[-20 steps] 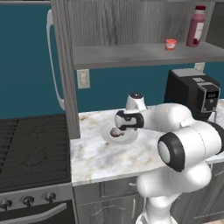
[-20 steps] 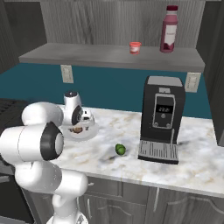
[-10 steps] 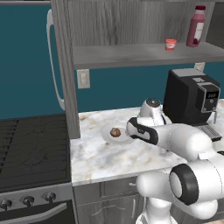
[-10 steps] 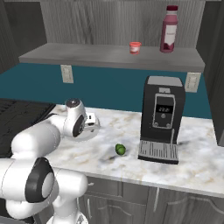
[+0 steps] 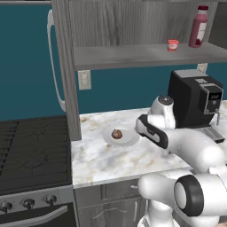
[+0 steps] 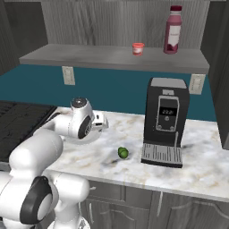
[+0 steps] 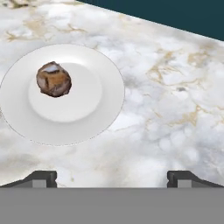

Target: Pick the avocado and bread from the counter and place them on the plate. Then pick the jam from the cabinet and place it next to the plate. Lastly close the cabinet door.

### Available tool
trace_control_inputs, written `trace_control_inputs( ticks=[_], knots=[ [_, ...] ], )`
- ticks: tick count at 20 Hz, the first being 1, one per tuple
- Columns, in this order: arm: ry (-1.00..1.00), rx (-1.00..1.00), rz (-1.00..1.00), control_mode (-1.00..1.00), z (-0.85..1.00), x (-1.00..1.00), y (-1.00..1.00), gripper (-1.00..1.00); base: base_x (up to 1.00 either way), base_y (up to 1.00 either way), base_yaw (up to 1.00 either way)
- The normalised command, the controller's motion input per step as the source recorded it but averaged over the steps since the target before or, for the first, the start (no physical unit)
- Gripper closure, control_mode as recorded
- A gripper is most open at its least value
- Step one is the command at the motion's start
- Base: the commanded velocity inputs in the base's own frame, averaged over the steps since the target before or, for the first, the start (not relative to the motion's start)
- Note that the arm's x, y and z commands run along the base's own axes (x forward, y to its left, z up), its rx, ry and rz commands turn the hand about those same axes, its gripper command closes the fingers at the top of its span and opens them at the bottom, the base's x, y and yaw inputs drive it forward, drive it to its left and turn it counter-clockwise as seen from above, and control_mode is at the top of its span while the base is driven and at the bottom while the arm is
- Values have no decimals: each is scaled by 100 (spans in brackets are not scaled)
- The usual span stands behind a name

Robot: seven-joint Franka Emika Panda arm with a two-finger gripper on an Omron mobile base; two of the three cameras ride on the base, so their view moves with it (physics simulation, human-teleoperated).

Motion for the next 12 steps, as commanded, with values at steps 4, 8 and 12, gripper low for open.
trace_control_inputs(
  ticks=[4, 8, 12],
  knots=[
    [0, 0, -5, -100, 23, 0, -18, -100, 0, 0, 0],
    [0, 0, -5, -100, 4, -4, -22, -100, 0, 0, 0],
    [0, 0, -6, -100, 0, -4, -21, -100, 0, 0, 0]
  ],
)
